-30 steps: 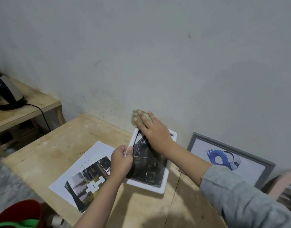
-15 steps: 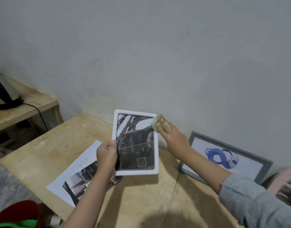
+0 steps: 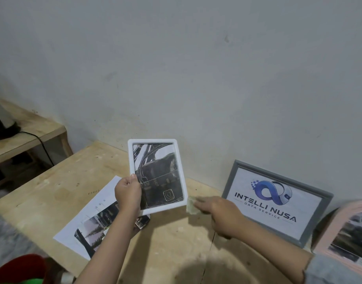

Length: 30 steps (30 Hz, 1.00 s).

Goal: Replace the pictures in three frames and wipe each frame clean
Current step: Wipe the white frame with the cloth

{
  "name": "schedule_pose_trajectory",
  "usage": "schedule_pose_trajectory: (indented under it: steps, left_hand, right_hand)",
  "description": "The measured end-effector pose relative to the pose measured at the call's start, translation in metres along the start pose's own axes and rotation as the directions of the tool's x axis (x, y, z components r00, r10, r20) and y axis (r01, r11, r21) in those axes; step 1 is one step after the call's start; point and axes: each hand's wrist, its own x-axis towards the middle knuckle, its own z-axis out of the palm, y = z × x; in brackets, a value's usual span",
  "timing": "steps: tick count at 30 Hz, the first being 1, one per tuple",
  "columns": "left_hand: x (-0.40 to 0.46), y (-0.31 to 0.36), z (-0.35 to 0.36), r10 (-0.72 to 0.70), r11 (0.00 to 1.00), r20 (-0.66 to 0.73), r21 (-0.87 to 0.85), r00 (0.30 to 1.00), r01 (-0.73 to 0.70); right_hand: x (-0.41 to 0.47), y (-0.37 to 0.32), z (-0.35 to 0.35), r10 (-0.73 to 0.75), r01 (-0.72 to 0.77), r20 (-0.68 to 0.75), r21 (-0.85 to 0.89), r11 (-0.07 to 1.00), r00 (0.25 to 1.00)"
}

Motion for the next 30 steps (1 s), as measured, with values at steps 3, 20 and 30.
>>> schedule_pose_trajectory:
  steps: [3,20,30]
  left_hand:
    - [-0.001,-0.002,0.000,-0.005,0.996,0.088,0.085,0.996,-0.003]
    - [-0.045,-0.006,0.002,0.296,0.950,0.280,0.013,0.913,-0.312]
    - [-0.021,-0.013,-0.023,-0.129,0.942,0.528,-0.199,0.839,0.270]
  right_hand:
    - [0.012,-0.002,-0.034,0.205,-0.108,-0.291,0.317,0.942,0.935]
    - [0.067,-0.068,0.010,-0.250,0.295,-0.465,0.024,0.955,0.849]
    - [0.041,-0.077,0.041,-0.545,0.532,-0.145,-0.117,0.838,0.826]
